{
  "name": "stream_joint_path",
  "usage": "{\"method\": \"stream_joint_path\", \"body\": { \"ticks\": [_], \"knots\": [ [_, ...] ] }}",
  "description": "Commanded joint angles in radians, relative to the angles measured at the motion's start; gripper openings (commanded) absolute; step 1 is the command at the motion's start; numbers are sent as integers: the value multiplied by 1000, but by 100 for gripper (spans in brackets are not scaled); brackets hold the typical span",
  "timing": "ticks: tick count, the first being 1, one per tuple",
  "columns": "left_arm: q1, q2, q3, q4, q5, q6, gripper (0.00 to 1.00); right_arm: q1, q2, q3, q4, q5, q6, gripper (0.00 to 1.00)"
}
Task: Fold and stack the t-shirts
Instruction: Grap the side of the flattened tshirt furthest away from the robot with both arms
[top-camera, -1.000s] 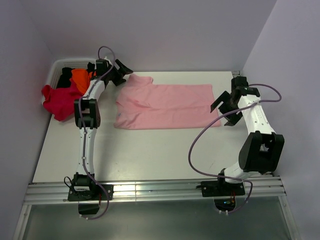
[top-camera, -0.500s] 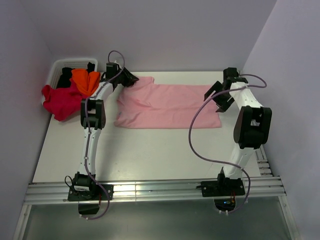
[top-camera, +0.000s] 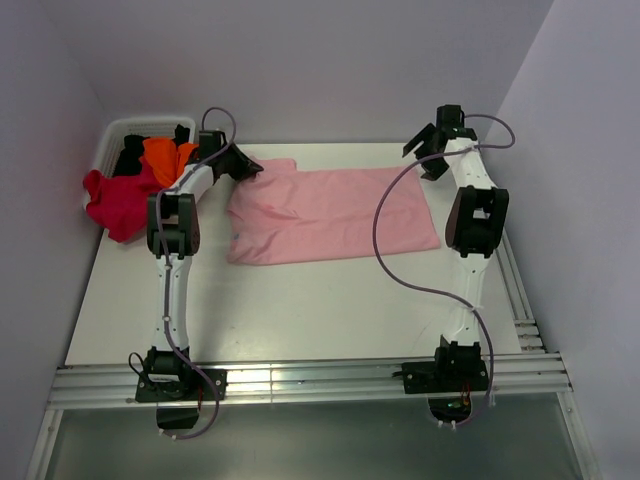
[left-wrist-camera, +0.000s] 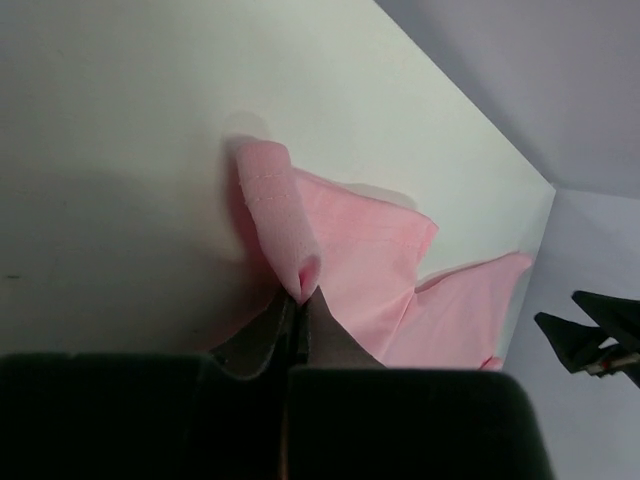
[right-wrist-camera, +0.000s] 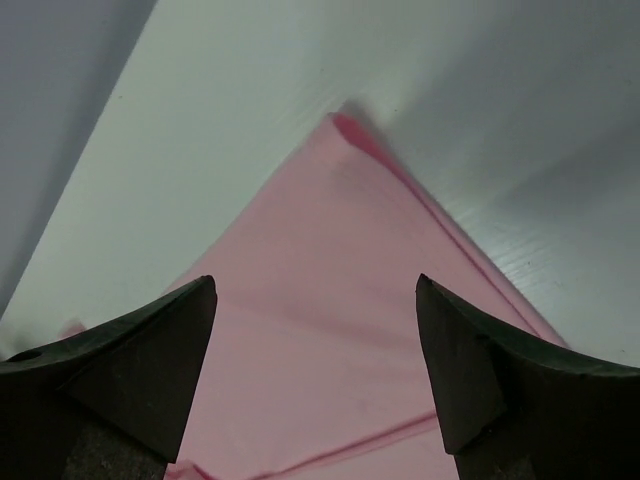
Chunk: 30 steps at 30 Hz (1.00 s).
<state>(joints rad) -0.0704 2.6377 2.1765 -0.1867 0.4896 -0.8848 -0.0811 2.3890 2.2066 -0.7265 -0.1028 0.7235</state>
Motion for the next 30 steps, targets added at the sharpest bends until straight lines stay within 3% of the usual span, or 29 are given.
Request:
{"method": "stream_joint_path", "body": {
  "ticks": [1,6,15,21,27,30],
  "knots": [
    [-2,-82,-12,-16,10,24,0,-2,42,29,39,37,92,87],
    [-19,-102,-37,-8,36,38,0,3,76,10,114,15,175,87],
    [-49,-125,-96,-30,60,69,0,9,167,151,187,58,246,85],
    [-49,-124,-67,-34,61,66,0,15,236,211,139,72,300,77],
    [-49,-102,-24,-60,73,67,0,41,257,245,-45,161,318,73],
    [-49,-105,-37,-54,83,63,0,49,246,225,-96,192,318,64]
  ]
}}
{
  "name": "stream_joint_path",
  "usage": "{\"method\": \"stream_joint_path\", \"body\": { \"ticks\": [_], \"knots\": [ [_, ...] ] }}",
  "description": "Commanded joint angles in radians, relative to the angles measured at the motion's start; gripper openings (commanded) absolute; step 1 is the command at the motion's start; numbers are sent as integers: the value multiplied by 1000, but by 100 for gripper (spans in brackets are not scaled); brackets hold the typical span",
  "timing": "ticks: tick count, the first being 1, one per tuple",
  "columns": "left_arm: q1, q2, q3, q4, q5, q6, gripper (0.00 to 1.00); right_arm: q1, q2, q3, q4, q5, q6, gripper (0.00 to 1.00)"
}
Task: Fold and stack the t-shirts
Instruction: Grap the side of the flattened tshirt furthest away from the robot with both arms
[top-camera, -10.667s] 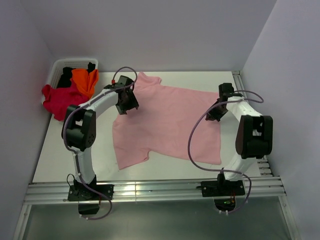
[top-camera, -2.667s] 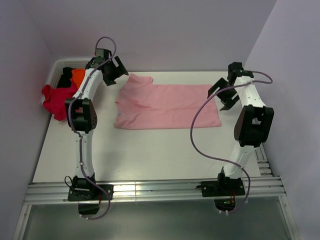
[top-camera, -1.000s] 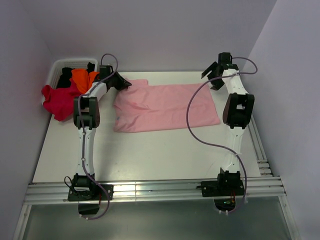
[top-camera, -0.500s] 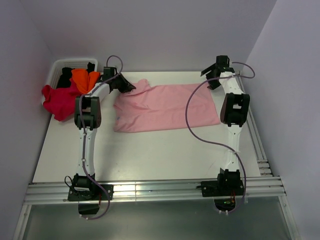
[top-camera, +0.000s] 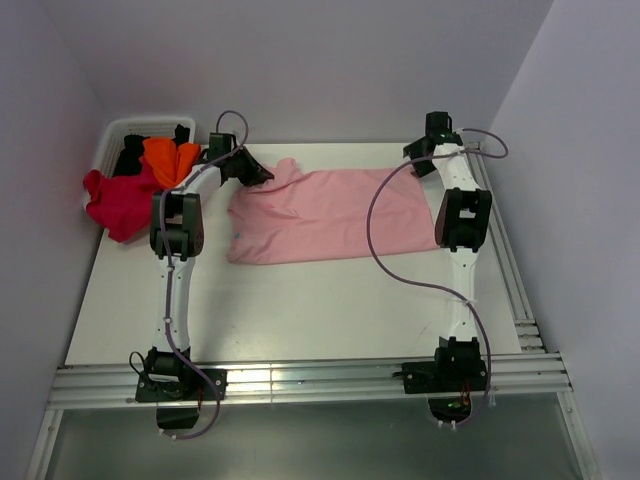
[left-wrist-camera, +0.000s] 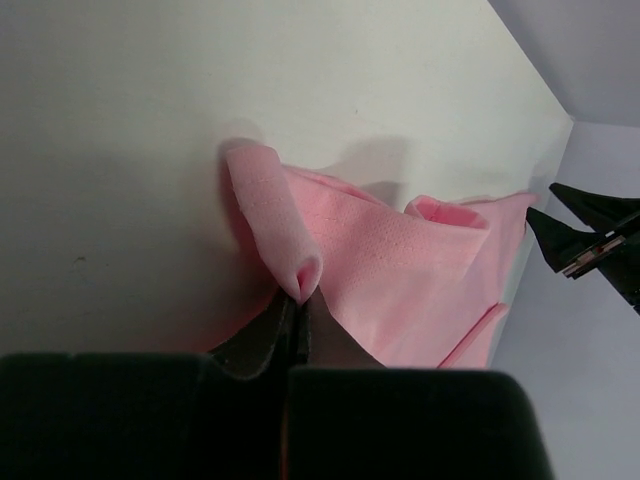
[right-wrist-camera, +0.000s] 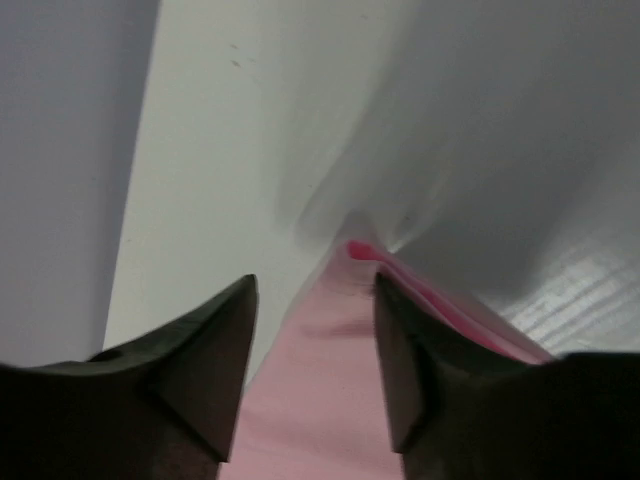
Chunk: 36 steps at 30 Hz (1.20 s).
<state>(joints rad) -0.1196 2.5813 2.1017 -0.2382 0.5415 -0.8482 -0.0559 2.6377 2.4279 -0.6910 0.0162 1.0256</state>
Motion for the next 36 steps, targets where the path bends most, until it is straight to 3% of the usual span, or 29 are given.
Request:
{"method": "stream_joint_path", "body": {
  "ticks": [1,7,8,9,12,26,36],
  "knots": [
    [-2,-44,38,-10,34,26,0,24,1,6,-166,82,17,53],
    [-5,-53,8,-10,51,37,0,25,-8,-23,-216,93,11,32],
    [-5,-55,1,-10,54,40,0,24,-10,-21,-222,93,11,26],
    [-6,-56,-8,-12,54,43,0,25,-8,-17,-223,91,8,12],
    [-8,-62,-29,-12,48,51,0,24,-7,-12,-226,85,4,0],
    [9,-133,50,-98,-46,138,0,14,-120,-18,-156,-10,-2,0],
    [18,-231,29,-125,-129,212,0,10,-281,-170,-120,-42,-47,0]
  ]
}}
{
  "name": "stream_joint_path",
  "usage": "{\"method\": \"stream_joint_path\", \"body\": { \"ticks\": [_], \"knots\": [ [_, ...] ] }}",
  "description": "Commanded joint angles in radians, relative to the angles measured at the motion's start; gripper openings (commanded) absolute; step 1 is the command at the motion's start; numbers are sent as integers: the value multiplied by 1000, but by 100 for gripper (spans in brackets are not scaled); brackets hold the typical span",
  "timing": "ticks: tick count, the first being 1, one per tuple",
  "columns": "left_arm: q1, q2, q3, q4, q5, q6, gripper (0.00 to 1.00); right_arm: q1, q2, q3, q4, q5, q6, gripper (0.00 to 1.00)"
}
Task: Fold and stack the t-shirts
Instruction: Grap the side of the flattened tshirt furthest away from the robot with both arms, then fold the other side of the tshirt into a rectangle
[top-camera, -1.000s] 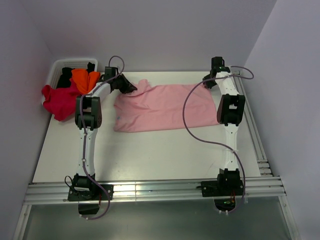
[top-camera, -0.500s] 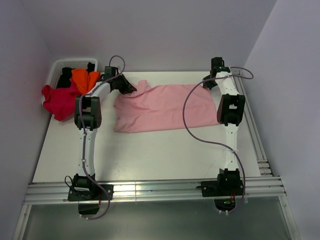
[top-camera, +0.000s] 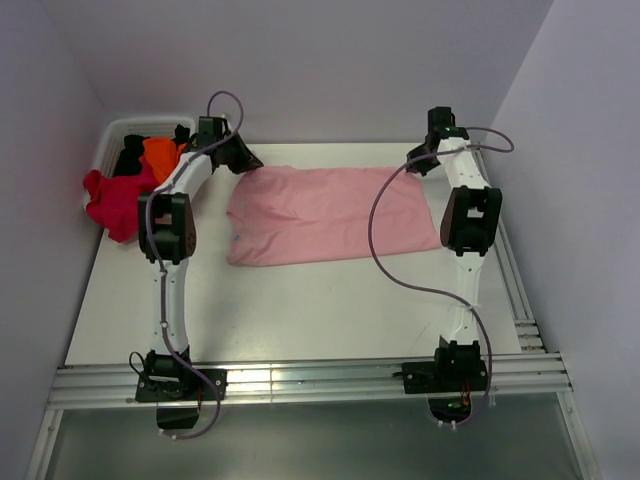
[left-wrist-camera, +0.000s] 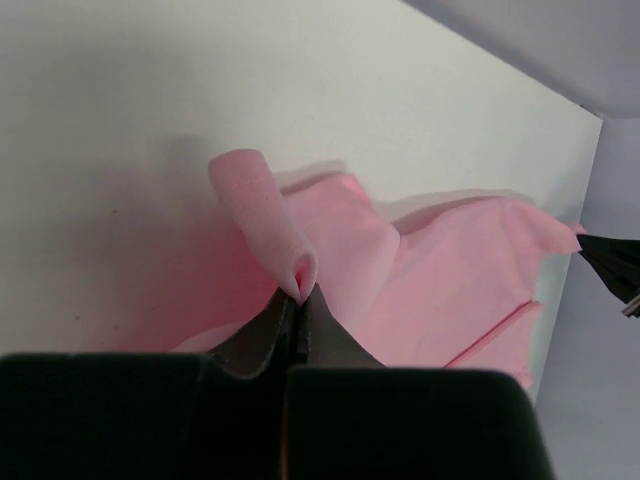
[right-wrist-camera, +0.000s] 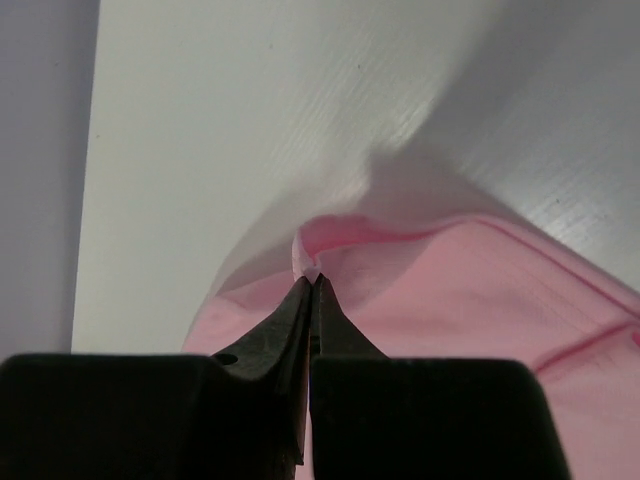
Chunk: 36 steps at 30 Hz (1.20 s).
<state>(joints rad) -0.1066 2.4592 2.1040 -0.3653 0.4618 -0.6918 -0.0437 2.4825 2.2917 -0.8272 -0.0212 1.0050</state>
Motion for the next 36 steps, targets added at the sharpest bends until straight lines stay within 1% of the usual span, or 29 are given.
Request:
{"method": "stream_joint_path", "body": {
  "ticks": [1,7,13,16,22,23,25,26,27,28,29,30,31,32,33,34,35,36],
  "knots": [
    [5,-132,19,6,-49,72,0,-2,-138,-46,17,-5,-31,0],
    [1,-232,-54,5,-54,130,0,-2,-246,-152,29,-8,-62,0],
    [-30,-410,-254,12,-113,182,0,1,-391,-300,60,-10,-82,0],
    [-45,-500,-372,11,-136,196,0,5,-471,-433,92,-14,-86,0],
    [-73,-675,-524,-14,-186,219,0,7,-624,-621,140,-11,-112,0],
    [-77,-699,-571,-30,-201,222,0,5,-643,-677,146,-8,-115,0],
    [-93,-770,-619,-47,-244,221,0,4,-701,-741,164,1,-126,0],
    [-97,-793,-677,-63,-262,216,0,4,-718,-806,172,9,-128,0],
    [-102,-834,-708,-75,-331,200,4,1,-734,-837,180,13,-126,0],
    [-113,-851,-761,-95,-378,186,13,-2,-752,-883,175,20,-123,0],
    [-117,-865,-789,-113,-429,169,41,-7,-755,-899,163,41,-123,35],
    [-123,-894,-814,-150,-481,141,50,-10,-755,-908,130,78,-123,66],
    [-143,-910,-834,-171,-608,126,61,-12,-754,-917,117,90,-124,91],
    [-159,-928,-867,-185,-688,109,69,-19,-755,-940,111,95,-128,100],
    [-177,-965,-877,-219,-745,68,72,-25,-758,-954,120,86,-129,100],
    [-206,-989,-904,-219,-809,58,72,-30,-776,-980,129,81,-131,100],
    [-218,-1014,-918,-216,-831,45,87,-36,-786,-989,137,78,-131,100],
    [-229,-1054,-927,-216,-847,23,88,-38,-798,-995,154,76,-132,100]
  ]
}}
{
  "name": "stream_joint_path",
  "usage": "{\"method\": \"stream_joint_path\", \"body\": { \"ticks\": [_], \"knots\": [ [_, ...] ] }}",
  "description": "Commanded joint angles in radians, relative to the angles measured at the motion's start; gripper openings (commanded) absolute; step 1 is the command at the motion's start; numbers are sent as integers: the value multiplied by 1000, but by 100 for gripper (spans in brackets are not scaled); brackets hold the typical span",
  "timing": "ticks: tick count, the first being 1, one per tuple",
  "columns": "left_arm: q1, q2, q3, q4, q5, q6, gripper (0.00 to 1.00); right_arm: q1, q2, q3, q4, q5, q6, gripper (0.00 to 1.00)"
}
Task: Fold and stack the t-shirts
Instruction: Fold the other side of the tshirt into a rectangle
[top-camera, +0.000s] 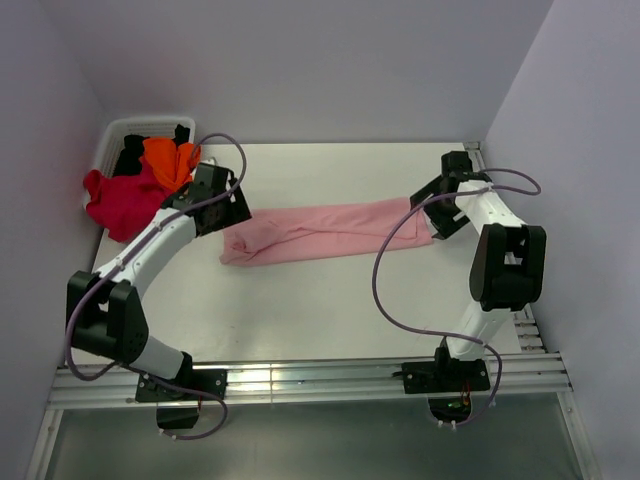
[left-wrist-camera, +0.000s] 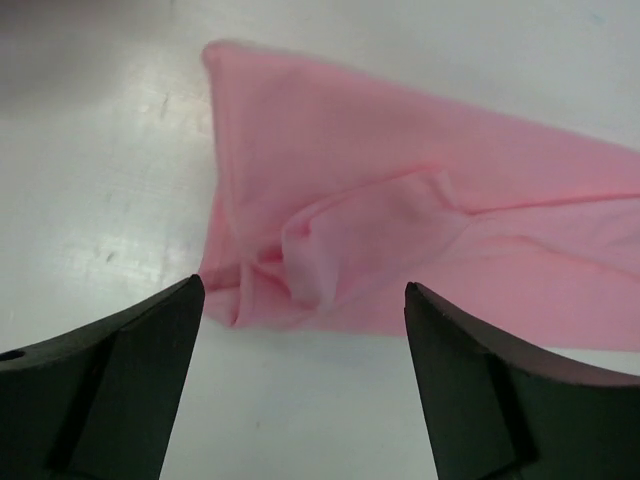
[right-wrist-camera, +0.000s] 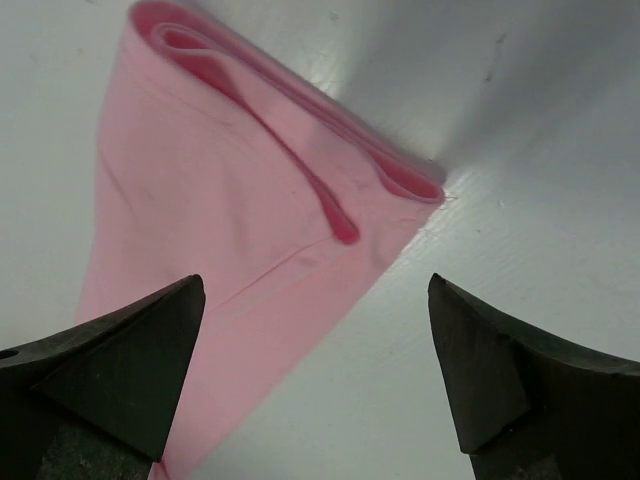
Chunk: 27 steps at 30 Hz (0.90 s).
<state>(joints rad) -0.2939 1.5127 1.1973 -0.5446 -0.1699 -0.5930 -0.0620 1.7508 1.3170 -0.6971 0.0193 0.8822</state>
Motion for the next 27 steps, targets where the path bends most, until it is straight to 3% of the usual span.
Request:
{"method": "stream_joint_path", "body": {
  "ticks": [1,5,13,16,19,20,21,27],
  "knots": [
    [-50,-123,-27,-38,-232,-86,88,-19,-77,-19,25,28,-6,100],
    [-50,-121,-4,-41,-249,-91,89,-18,-67,45,22,-7,4,100],
    [-44,119,155,-77,-194,-153,84,37,38,215,7,-61,3,92],
    [-40,257,252,-74,-112,-125,80,56,87,258,-5,-68,0,81],
    [-21,352,303,-54,1,-111,63,57,101,269,-13,-81,-2,62],
    [-16,375,306,-45,19,-108,55,57,101,268,-13,-79,-3,61],
    [-8,385,309,-35,35,-110,53,57,99,265,-19,-76,-6,61],
    [13,414,295,-8,112,-94,51,57,65,223,-24,-65,-31,61]
  ]
}}
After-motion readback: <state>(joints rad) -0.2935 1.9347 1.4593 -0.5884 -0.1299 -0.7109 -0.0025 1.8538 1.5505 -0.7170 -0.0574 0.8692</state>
